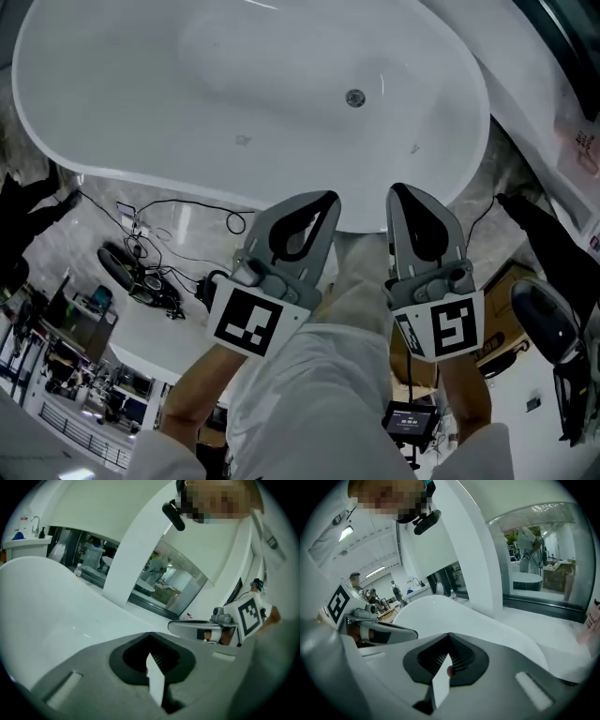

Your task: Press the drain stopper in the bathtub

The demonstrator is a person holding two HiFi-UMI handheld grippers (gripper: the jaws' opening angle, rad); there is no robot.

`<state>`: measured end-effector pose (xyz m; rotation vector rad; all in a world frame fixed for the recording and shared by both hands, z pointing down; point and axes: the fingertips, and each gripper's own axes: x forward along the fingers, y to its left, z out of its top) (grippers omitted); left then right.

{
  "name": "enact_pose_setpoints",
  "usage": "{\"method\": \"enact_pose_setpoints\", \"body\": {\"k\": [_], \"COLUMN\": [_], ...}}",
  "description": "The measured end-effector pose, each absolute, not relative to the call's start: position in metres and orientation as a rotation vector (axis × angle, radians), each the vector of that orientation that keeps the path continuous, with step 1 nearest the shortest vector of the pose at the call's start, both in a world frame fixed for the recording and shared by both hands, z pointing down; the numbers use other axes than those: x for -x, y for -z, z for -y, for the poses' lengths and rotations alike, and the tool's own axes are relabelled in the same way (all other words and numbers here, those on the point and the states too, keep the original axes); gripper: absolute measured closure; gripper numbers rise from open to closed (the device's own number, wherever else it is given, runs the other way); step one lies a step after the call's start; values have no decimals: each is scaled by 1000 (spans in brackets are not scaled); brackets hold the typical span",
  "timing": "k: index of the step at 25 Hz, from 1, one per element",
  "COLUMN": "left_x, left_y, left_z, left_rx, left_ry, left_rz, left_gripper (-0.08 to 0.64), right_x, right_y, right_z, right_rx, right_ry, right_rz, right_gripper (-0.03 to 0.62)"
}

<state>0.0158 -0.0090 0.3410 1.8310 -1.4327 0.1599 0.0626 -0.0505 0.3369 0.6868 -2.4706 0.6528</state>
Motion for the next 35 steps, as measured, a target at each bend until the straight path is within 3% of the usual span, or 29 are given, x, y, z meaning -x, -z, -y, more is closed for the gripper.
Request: {"method": "enact_pose_setpoints", "body": {"k": [21,35], "left_x": [-10,-12], "left_y": [-564,-680], "left_z": [37,35], "left_rx": [-1703,-1676], "left_ry": [-184,-209], "left_rz": [1442,1421], "left_gripper": [555,555], "right_x": [-57,-61], "right_y": [-588,-706], "right_z": [80,85], "right_rx": [-716,-704], "right_ry": [-745,-733], "right_rz": [2285,2208], "right_gripper": [588,588]}}
